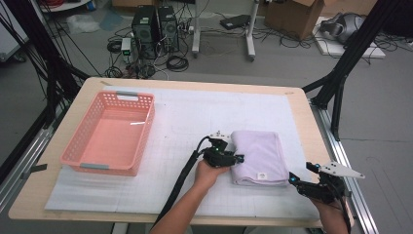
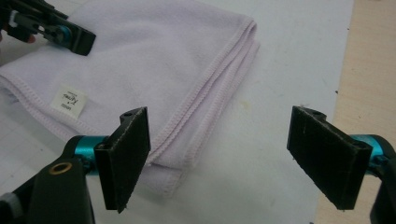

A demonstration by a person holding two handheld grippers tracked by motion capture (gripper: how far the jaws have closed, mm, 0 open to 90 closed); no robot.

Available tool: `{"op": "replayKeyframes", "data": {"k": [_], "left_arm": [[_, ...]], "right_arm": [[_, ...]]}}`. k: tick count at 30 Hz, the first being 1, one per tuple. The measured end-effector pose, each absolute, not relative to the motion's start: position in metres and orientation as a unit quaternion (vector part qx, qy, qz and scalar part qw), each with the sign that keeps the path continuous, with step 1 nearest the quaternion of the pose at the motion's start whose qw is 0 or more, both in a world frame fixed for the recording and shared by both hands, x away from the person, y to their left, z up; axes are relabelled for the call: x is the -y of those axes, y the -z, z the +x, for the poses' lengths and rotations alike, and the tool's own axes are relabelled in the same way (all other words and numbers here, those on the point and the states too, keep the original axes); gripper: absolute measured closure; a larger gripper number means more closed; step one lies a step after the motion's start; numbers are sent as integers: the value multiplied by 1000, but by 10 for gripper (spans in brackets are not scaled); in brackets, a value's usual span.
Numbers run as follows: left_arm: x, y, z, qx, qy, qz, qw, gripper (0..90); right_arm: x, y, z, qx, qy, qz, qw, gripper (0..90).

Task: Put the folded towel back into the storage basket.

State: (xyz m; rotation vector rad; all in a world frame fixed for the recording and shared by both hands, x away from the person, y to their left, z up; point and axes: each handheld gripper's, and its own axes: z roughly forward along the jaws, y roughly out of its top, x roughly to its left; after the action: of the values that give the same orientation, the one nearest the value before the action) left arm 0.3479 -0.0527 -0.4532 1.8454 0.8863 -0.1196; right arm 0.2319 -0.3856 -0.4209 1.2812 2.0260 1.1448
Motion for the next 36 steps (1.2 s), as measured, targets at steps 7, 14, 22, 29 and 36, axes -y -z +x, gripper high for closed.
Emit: {"op": "replayKeyframes", "data": {"k": [7,14,22,29,36], "left_arm": [[33,446,341,-345,37,769,536,723],[7,436,334,-315,6,770,554,726],[-17,435,325,-303,-13,770,562,726],[-35,430,318,-287,-33,765,576,727],[-46,423,315,-271,-47,760,589,731]], "right_arm": [[386,421,230,-741,-416,469,240,203],[382,421,231,-743,-416,466,240,203],[378,421,233,-747,-414,462,238,203],[375,422,235,-750,-414,459,236,204],[373,422,236,-751,-415,457,237,203]]}}
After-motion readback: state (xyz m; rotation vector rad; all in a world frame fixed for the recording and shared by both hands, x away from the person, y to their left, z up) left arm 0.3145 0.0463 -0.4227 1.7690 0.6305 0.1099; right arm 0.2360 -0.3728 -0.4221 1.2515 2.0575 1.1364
